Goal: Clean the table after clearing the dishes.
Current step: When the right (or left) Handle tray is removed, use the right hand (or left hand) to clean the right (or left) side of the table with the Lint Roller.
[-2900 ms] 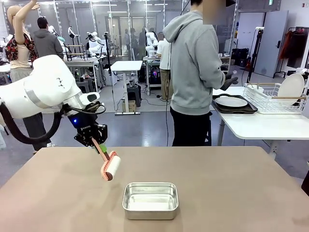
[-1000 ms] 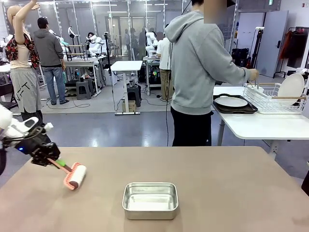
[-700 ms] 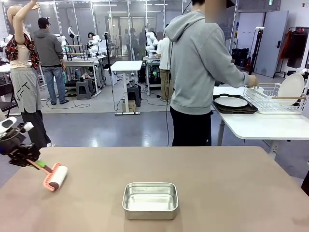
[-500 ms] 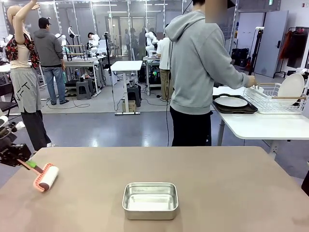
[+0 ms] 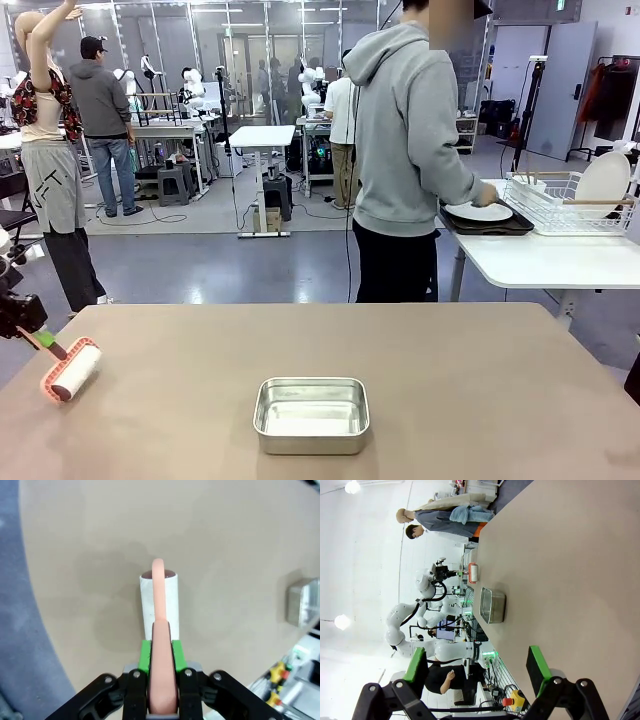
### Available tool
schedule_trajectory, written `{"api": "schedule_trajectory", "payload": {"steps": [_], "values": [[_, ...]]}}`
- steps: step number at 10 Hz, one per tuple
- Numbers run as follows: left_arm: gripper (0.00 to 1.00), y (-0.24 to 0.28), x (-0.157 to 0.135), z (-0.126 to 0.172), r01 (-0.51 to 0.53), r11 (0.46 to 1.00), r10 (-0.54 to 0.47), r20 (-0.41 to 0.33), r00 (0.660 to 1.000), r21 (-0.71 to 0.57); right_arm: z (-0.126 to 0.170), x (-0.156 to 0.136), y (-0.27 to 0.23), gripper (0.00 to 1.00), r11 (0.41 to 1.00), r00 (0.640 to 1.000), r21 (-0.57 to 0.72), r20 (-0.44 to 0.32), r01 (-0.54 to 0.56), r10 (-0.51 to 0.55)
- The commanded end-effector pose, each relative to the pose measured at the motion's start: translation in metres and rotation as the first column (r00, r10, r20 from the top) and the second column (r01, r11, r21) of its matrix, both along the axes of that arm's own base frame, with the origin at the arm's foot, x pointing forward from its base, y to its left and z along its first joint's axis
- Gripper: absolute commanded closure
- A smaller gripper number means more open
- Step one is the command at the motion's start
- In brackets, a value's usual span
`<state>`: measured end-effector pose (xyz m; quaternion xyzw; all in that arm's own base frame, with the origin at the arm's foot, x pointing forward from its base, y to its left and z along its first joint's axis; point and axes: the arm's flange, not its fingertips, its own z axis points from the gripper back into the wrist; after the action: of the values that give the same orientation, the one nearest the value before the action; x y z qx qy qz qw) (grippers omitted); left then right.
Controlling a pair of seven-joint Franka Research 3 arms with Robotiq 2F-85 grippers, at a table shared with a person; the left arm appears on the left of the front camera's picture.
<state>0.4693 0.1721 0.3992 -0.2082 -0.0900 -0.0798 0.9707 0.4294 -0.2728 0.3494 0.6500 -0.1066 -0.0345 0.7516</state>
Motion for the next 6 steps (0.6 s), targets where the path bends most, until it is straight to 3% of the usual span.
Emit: {"api": "schedule_trajectory", "payload": {"steps": [1,4,6], "values": [[0.79,-0.027,-0.028,0.045,0.018,0.997,-0.015,-0.03,0.999,0.08,0.004,-0.001,0.002,0.0,1.0,1.0,0.002,0.007,-0.003,0.003],[0.79,-0.071,-0.035,0.103,0.032,0.98,-0.028,-0.027,0.999,0.198,0.004,-0.001,0.002,0.0,1.0,1.0,0.002,0.007,-0.003,0.003],[0.79,-0.092,-0.037,0.12,0.008,0.978,-0.007,-0.006,1.0,0.21,0.004,-0.001,0.002,0.0,1.0,1.0,0.002,0.007,-0.003,0.003]]}}
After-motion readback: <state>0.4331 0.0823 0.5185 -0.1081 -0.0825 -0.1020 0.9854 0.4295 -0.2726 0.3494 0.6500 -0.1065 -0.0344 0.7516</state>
